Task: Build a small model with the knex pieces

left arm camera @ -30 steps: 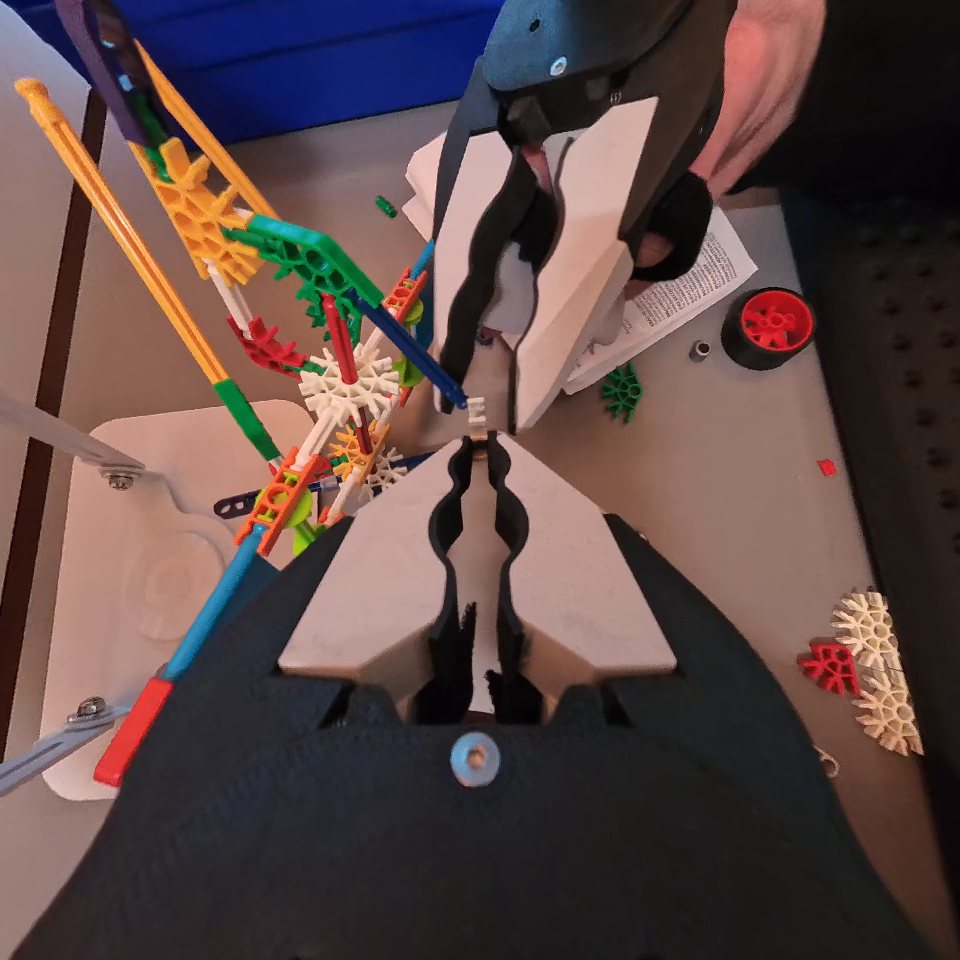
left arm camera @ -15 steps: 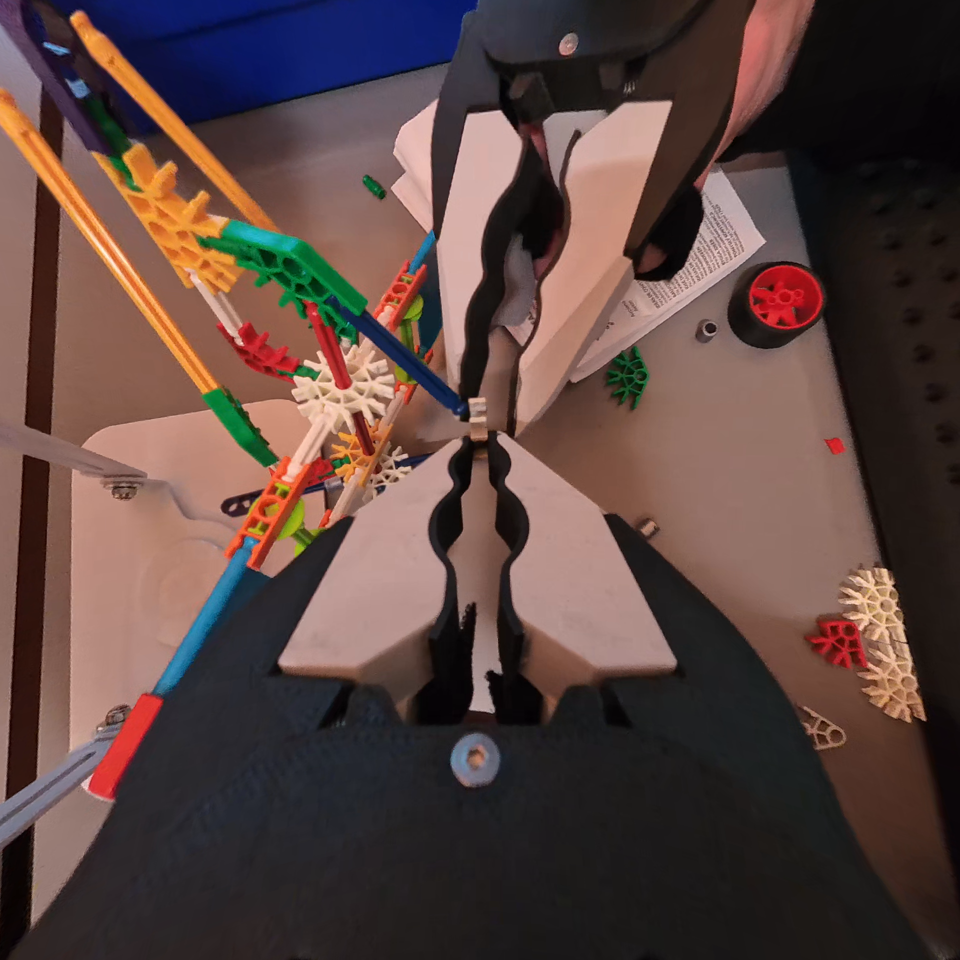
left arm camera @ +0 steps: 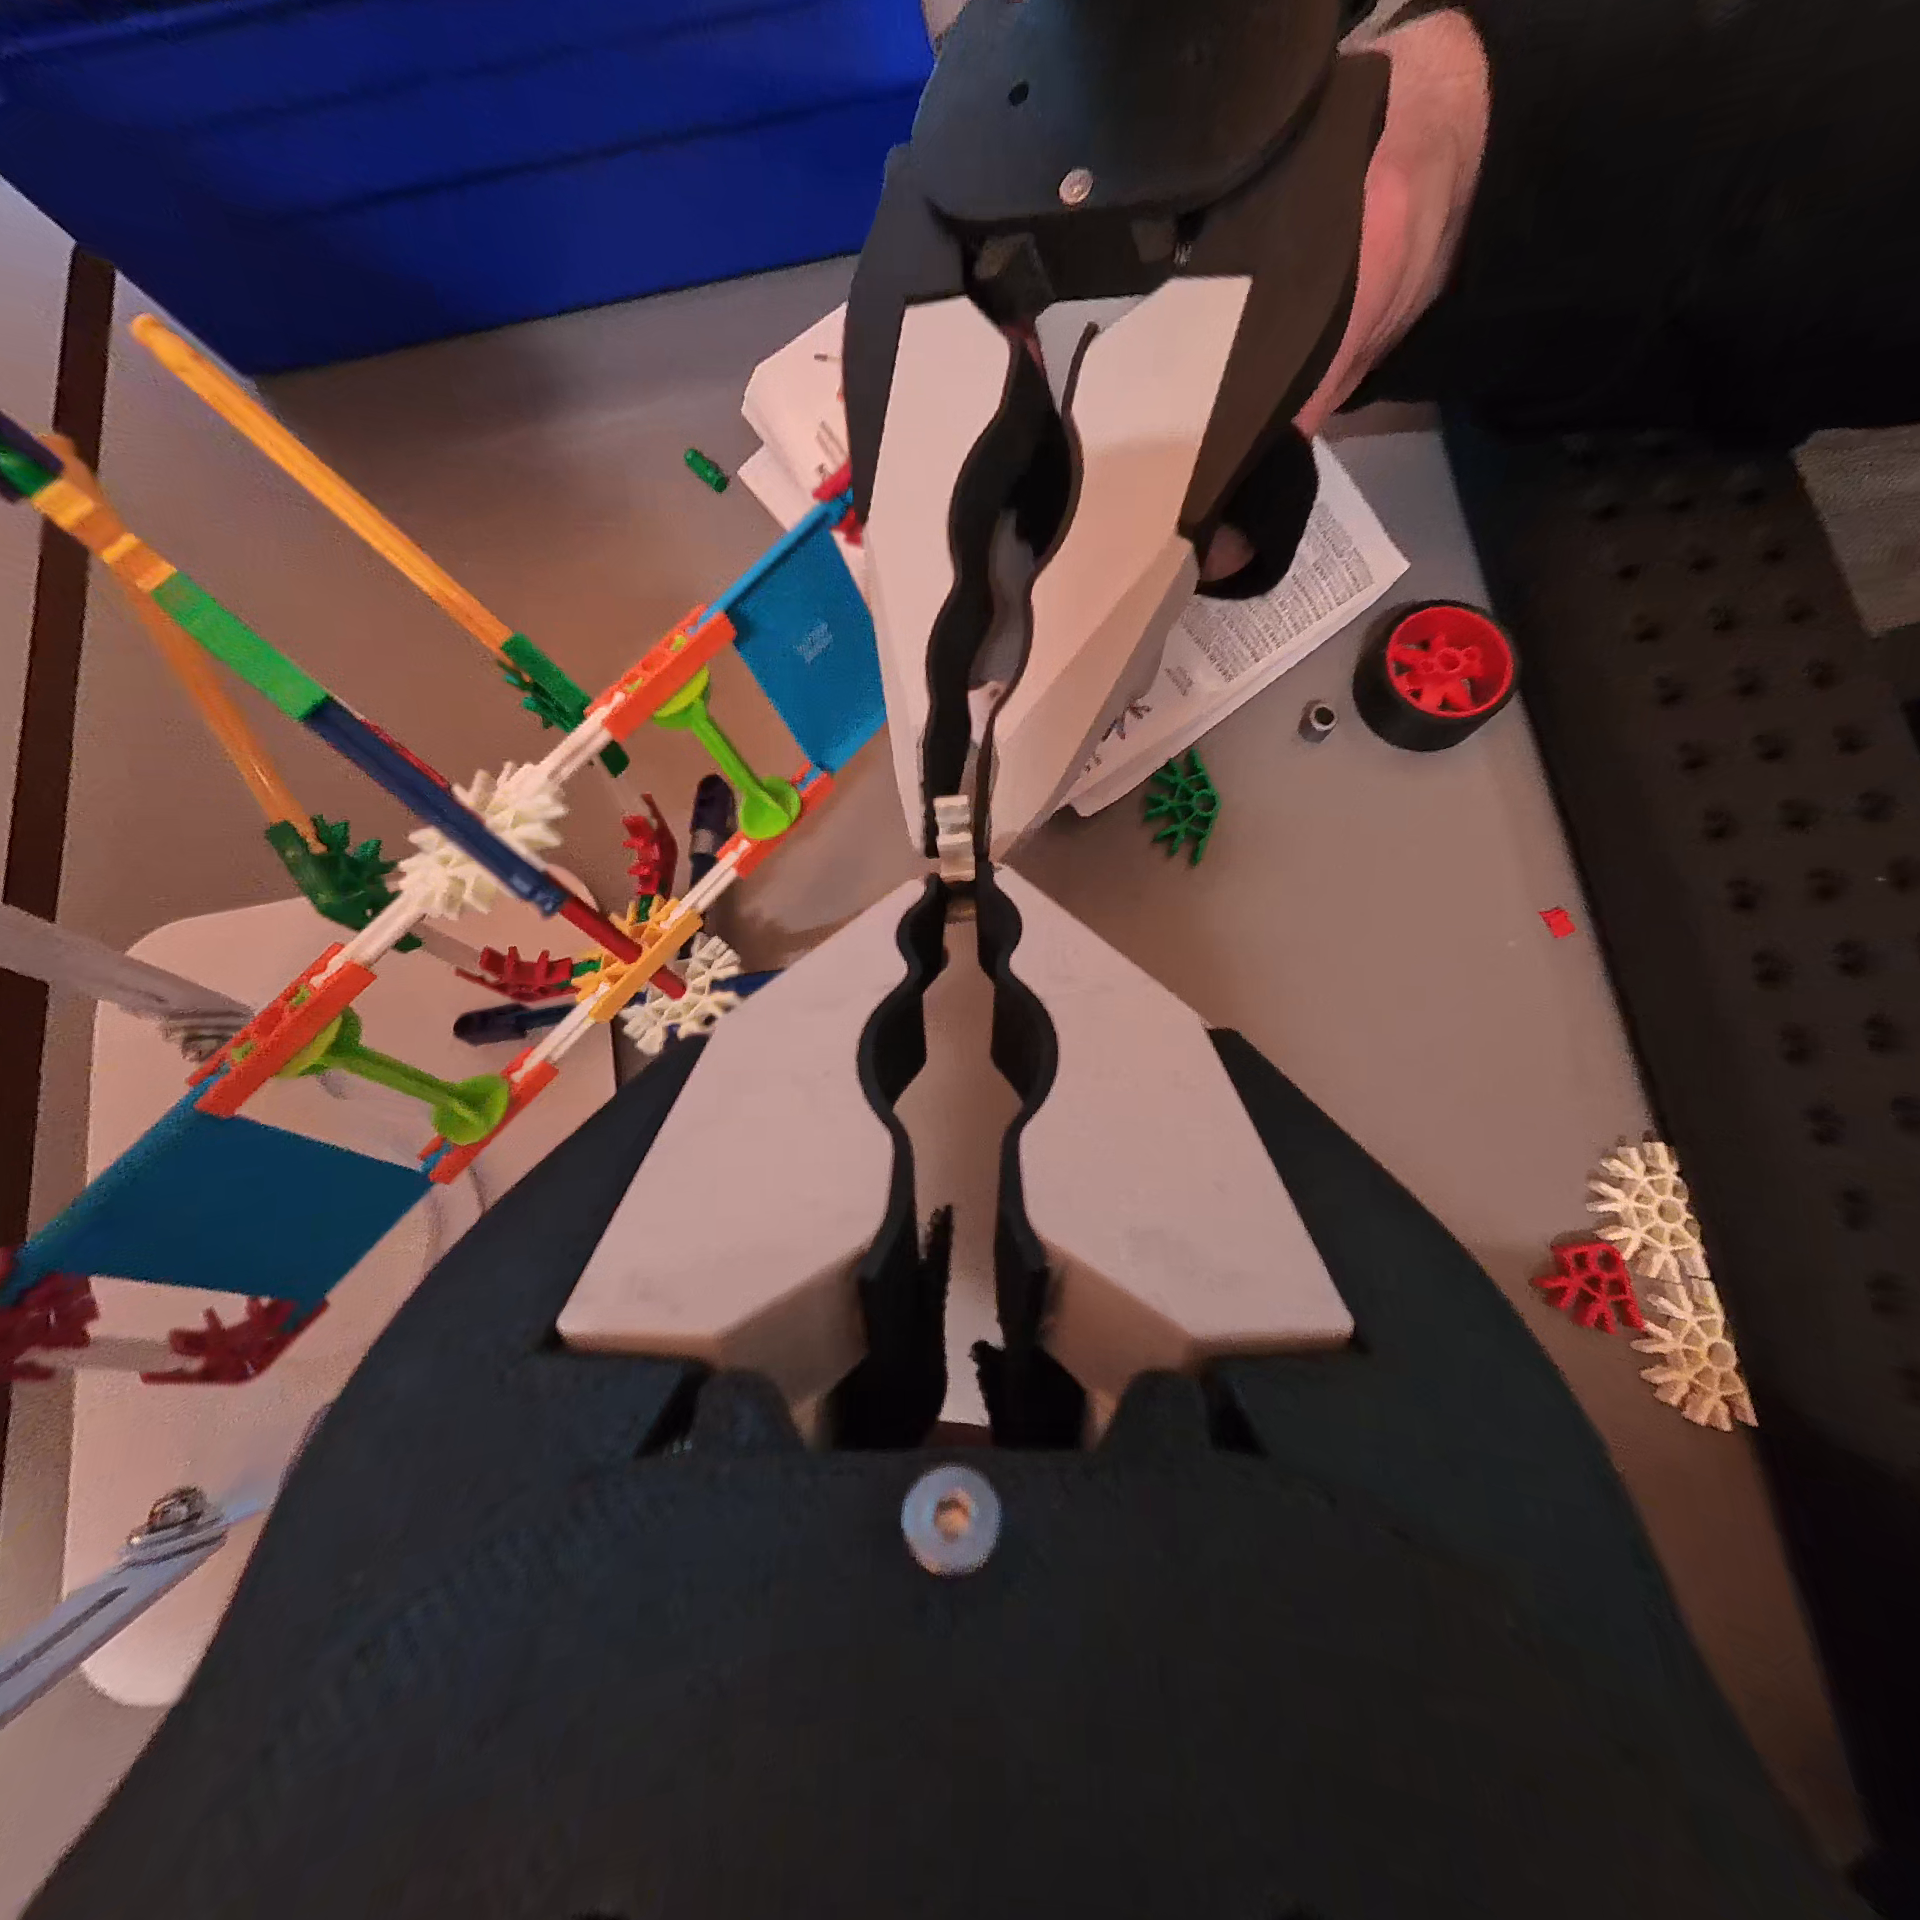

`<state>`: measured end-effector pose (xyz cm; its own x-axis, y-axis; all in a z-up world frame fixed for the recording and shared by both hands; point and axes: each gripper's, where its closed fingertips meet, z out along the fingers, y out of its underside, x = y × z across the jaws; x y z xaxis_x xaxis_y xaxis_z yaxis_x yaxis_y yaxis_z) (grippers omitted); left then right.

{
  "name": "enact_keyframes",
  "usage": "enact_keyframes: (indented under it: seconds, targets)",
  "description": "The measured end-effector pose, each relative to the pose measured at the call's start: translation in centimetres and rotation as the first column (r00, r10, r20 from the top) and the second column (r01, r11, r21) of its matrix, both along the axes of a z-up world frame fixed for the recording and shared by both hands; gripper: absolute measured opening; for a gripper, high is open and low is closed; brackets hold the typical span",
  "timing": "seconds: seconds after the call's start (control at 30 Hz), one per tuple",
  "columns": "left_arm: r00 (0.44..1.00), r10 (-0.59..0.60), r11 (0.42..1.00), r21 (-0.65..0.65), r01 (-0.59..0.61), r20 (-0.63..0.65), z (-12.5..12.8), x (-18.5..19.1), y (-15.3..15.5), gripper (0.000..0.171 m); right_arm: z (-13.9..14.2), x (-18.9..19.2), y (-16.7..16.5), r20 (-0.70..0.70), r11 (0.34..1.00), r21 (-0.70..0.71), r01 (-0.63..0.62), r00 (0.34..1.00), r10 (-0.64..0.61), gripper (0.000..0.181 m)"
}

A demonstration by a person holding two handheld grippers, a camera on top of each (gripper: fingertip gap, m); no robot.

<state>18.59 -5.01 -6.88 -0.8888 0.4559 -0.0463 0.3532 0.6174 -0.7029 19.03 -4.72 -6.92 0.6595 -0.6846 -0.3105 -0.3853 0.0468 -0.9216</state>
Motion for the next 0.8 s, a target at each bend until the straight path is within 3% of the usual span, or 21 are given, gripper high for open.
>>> enact_keyframes:
  seconds: [0.13,0.4,0.53,0.63,0.8]
  targets:
    - [0.999,0.006,0.999,-0.044,-0.009,-0.048,0.7,0.0,-0.2,0.004,0.7,-0.1,-0.1,0.034,1.0,0.003,0.012,0.999,-0.012,0.004]
    - [0.98,0.093,0.972,-0.198,-0.128,-0.178,3.6,0.9,-1.2,0.017,3.2,0.9,-1.4,0.099,0.981,0.167,0.1,0.988,-0.117,0.003]
    - [0.967,0.126,0.959,-0.223,-0.176,-0.223,4.1,1.7,-1.6,0.008,3.8,1.4,-1.1,0.101,0.975,0.193,0.111,0.986,-0.132,0.003]
    - [0.963,0.127,0.949,-0.253,-0.188,-0.238,4.9,2.2,-1.3,0.006,4.6,1.9,-1.1,0.112,0.968,0.214,0.13,0.981,-0.156,0.004]
    - [0.975,0.157,0.956,-0.225,-0.19,-0.157,4.7,3.6,-0.4,0.003,4.4,3.1,-1.4,0.076,0.964,0.202,0.171,0.979,-0.19,0.012]
